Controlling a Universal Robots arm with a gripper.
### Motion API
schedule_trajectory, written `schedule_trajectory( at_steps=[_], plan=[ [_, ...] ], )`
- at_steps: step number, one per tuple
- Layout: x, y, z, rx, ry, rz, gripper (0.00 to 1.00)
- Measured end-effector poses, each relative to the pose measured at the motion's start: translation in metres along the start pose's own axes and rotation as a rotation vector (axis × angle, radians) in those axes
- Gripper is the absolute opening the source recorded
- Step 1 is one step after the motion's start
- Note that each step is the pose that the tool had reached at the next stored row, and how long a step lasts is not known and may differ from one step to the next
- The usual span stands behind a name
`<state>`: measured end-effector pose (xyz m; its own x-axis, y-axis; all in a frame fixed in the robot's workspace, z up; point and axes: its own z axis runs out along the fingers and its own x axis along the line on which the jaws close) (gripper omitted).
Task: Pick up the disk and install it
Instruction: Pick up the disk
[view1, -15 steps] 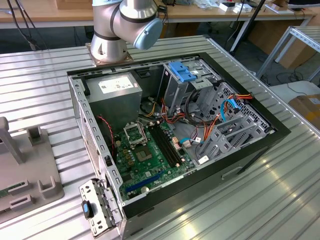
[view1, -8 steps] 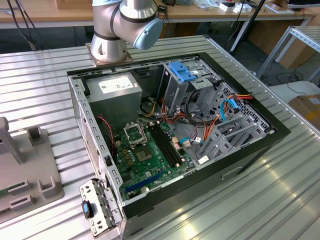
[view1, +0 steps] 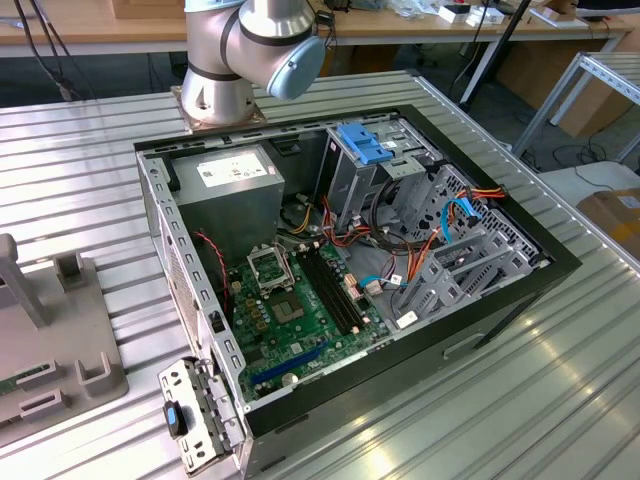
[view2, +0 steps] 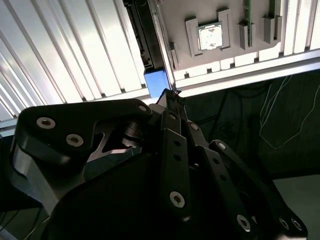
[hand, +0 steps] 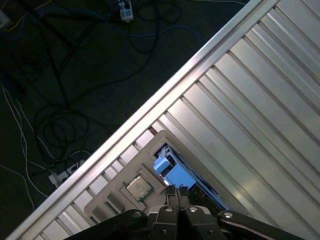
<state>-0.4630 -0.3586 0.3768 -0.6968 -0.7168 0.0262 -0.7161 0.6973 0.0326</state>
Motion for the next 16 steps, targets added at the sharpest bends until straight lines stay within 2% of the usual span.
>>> schedule_trajectory(
  at_steps=[7,16],
  plan=[
    [0.0001,0.0001,0.0000,0.0001,0.0001,-0.003,0.11],
    [0.0000,0.0002,0.0000,0.0032,0.0040,-0.124,0.11]
  ],
)
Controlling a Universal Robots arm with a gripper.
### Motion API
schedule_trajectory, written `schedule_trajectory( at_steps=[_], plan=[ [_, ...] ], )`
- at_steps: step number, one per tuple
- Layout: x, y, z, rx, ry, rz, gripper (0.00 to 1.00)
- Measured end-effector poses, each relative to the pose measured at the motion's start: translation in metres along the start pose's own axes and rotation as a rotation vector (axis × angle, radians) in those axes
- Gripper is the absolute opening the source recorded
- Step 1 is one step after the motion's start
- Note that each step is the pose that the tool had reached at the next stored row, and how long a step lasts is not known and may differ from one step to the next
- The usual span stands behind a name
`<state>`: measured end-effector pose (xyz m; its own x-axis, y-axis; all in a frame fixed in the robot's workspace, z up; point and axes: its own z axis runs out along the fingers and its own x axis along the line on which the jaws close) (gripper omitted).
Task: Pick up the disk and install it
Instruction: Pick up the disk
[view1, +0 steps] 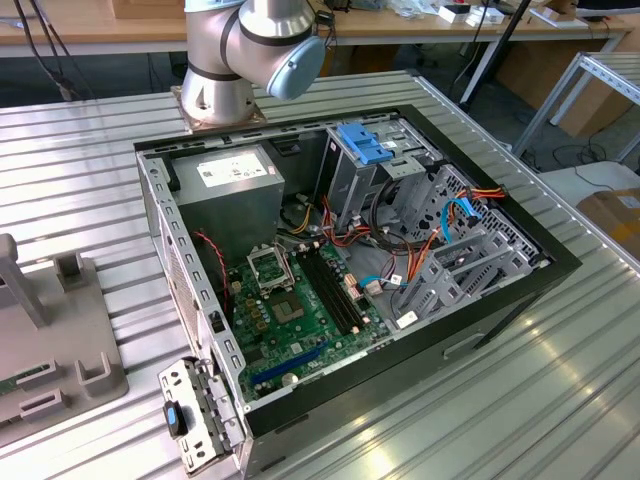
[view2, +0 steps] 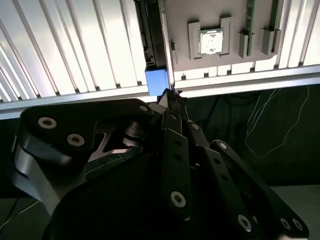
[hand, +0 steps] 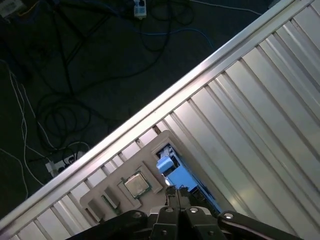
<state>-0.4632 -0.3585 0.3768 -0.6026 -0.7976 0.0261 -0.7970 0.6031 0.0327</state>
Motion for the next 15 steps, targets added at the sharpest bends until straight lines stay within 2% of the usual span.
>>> schedule_trajectory(
  at_steps=[2,7,15],
  plan=[
    [0.0000,0.0000,0.0000,0.0007,0.0010,-0.029,0.11],
    [0.0000,0.0000,0.0000,0.0039,0.0048,-0.148,0.11],
    [0.0000,0.0000,0.0006,0.0072,0.0092,-0.277,0.11]
  ],
)
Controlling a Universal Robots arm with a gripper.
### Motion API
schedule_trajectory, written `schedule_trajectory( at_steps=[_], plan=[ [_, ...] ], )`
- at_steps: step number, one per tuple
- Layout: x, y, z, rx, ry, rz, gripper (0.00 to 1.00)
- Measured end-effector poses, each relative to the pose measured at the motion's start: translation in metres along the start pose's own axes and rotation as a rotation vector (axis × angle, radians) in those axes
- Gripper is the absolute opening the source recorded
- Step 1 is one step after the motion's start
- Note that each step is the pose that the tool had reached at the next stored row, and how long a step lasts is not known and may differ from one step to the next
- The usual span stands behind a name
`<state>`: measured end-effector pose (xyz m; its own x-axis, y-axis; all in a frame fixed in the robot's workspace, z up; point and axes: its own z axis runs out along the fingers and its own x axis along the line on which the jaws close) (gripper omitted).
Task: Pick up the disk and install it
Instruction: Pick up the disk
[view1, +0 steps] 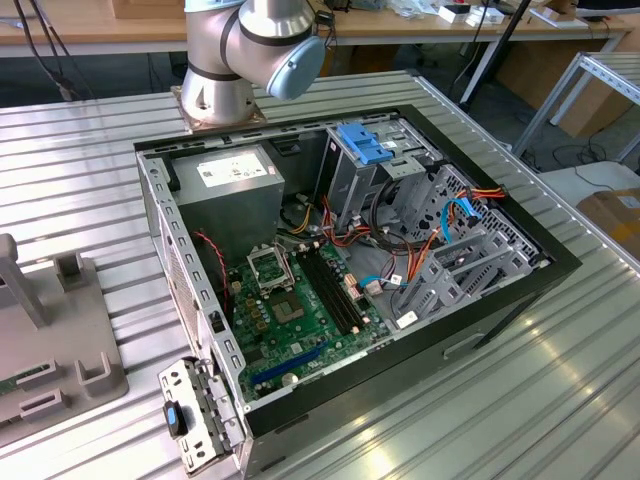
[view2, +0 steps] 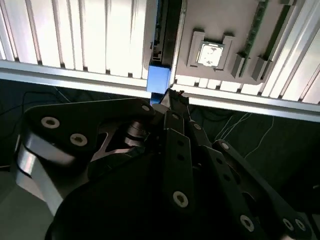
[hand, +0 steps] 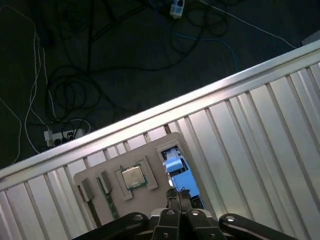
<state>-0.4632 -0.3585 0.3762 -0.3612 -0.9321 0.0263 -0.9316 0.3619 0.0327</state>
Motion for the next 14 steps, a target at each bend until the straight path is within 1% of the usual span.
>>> schedule_trajectory(
  at_steps=[1,3,4,8,14],
  plan=[
    [0.0000,0.0000,0.0002,0.0008,0.0006,-0.038,0.11],
    [-0.0001,0.0000,0.0007,0.0024,0.0025,-0.097,0.11],
    [-0.0001,0.0000,0.0012,0.0037,0.0045,-0.144,0.11],
    [-0.0001,0.0000,0.0021,0.0066,0.0097,-0.227,0.11],
    [-0.0002,0.0000,0.0021,0.0068,0.0104,-0.228,0.11]
  ],
)
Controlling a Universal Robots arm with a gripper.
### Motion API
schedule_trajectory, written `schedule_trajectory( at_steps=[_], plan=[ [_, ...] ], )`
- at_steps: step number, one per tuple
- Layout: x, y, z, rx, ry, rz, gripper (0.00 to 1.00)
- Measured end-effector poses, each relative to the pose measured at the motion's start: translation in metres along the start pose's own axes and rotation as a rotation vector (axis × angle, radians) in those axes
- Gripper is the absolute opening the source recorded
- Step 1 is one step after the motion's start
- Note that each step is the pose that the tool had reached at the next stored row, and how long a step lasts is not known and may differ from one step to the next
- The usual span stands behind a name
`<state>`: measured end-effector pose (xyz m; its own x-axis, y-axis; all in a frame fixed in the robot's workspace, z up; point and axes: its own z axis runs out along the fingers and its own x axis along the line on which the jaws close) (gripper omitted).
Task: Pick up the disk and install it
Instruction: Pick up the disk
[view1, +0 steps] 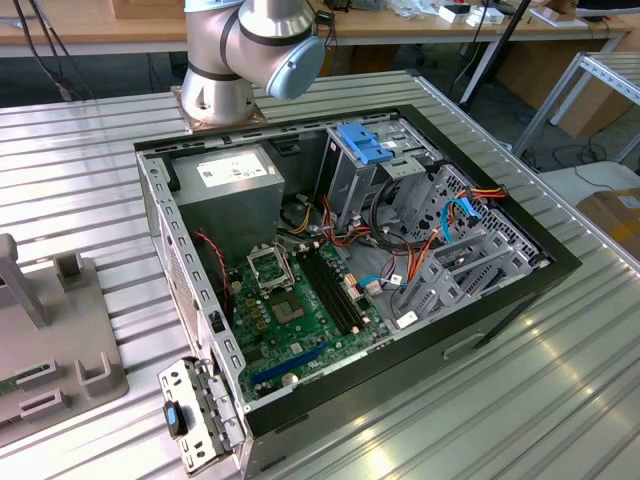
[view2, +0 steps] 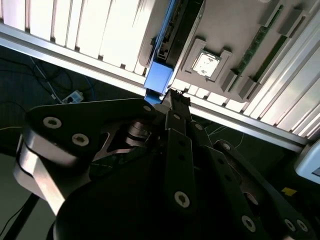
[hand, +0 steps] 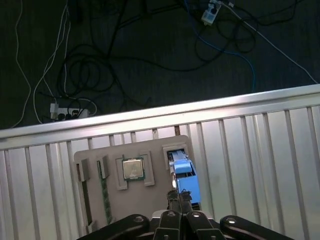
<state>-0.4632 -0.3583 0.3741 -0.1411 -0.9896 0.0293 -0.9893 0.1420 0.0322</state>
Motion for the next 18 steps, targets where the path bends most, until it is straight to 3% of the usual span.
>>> schedule_trajectory(
  at_steps=[18],
  plan=[
    [-0.0032,0.0003,-0.0001,0.0003,0.0004,-0.009,0.11]
  ],
)
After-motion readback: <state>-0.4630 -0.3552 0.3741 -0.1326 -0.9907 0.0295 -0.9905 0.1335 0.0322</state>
